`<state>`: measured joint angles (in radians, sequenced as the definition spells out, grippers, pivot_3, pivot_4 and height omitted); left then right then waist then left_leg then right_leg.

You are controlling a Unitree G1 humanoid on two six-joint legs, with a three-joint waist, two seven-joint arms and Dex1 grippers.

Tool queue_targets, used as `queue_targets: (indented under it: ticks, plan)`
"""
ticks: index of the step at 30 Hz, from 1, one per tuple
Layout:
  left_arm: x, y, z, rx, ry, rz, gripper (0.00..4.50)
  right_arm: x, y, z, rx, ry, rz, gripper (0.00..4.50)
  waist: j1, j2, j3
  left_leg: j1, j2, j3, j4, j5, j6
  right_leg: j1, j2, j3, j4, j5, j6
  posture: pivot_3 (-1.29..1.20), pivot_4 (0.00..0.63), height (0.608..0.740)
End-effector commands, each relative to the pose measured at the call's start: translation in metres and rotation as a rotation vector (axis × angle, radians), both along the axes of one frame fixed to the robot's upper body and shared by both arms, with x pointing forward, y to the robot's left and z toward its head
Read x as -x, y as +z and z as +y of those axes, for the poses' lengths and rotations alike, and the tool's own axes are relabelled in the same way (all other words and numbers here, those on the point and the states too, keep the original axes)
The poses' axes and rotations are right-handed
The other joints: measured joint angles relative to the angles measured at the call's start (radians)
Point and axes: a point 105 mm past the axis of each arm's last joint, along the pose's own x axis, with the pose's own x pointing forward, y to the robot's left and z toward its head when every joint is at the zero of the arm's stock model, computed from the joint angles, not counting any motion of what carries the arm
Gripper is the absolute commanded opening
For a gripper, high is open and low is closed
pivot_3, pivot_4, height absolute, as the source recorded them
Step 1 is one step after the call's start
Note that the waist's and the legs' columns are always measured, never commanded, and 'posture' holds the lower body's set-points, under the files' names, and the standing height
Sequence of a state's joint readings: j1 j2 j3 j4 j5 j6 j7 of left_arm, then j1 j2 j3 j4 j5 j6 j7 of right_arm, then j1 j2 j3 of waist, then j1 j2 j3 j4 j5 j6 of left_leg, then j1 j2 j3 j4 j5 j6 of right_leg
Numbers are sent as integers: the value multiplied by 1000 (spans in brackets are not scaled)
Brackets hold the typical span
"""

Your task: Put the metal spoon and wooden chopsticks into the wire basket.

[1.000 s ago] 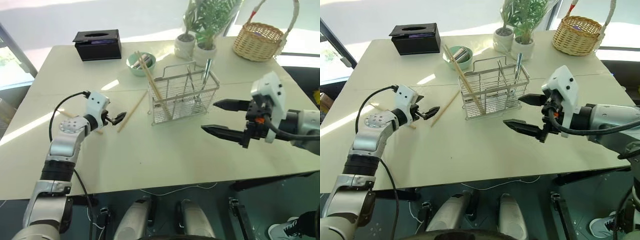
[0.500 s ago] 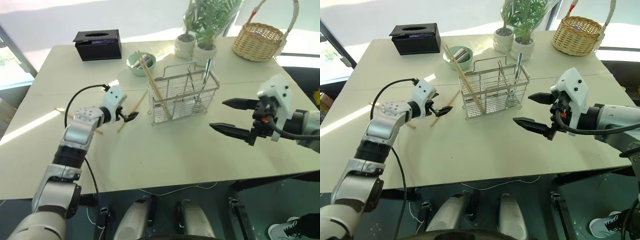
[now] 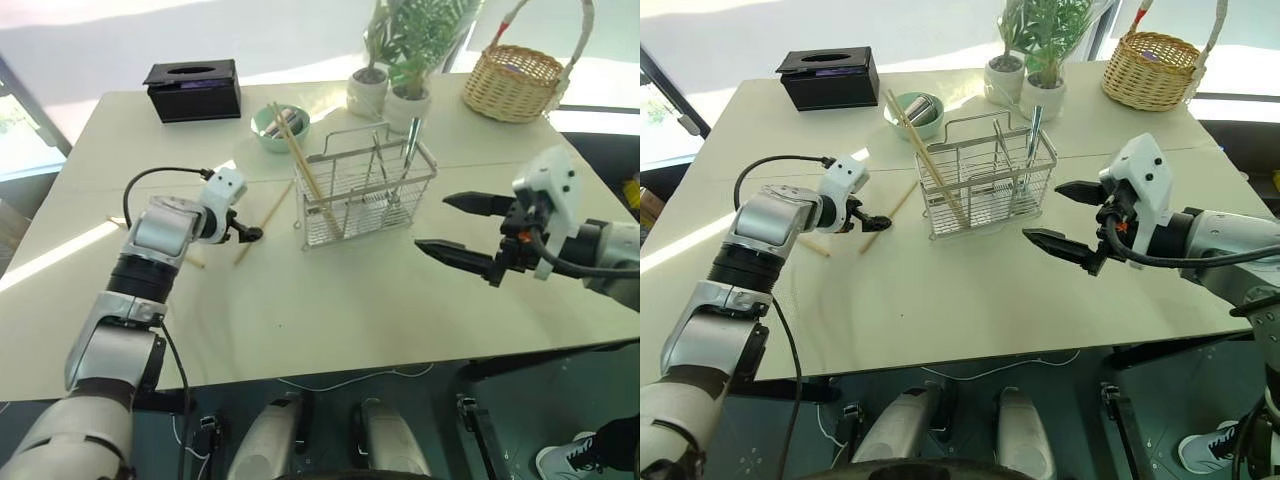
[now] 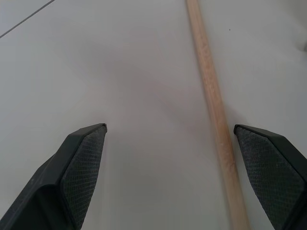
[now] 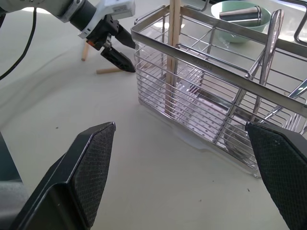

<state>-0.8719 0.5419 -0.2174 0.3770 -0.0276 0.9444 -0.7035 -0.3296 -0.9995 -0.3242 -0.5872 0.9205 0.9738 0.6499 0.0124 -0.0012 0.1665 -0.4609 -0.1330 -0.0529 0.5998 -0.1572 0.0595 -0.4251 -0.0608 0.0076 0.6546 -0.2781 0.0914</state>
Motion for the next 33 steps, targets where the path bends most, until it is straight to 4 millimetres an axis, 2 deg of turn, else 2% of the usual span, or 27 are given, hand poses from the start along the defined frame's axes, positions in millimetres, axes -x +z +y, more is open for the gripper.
queue_targets:
  ticks: [1,5,8,15,16,22,25,29,33]
  plan:
    - [2,4,3,-49,-2,-9,4500,0,11,3,-5,8,-66,4485,0,0,0,0,0,0,0,0,0,0,0,0,0,0,0,0,150,740]
    - [7,-2,-4,-48,-23,6,4500,-1,10,2,-6,2,-67,4485,0,0,0,0,0,0,0,0,0,0,0,0,0,0,0,0,150,740]
    - [11,-6,-8,-40,-34,18,3718,-2,9,0,-5,-6,-69,4500,1,0,0,0,0,0,0,0,0,0,0,0,0,0,0,0,150,740]
    - [12,-6,-8,-29,-31,21,263,-4,9,-2,-6,-14,-67,4500,-1,0,0,0,0,0,3,0,0,0,0,0,3,0,-1,0,150,740]
    - [12,-6,-8,-28,-30,21,44,-4,9,-2,-6,-14,-66,4500,0,0,0,0,0,0,4,0,0,0,0,0,4,0,-1,0,150,740]
    - [12,-11,-1,-12,21,33,44,-3,8,-4,-3,-14,-58,4500,-1,0,0,0,0,0,7,0,1,1,0,0,5,0,-1,0,150,740]
    - [8,-1,-1,54,37,-26,44,-5,9,-7,-8,-28,-60,4500,0,0,0,0,0,0,8,-1,1,1,0,0,7,0,-1,0,150,740]
    - [-10,39,8,188,126,-254,44,-9,10,-14,-26,-60,-69,4500,3,0,0,-1,0,0,9,-1,1,0,0,0,8,0,-1,0,150,740]
    - [-13,85,14,322,146,-470,44,-14,21,-18,-84,-84,-100,4500,3,0,0,-2,0,0,12,-1,2,0,0,-1,8,1,1,0,150,740]
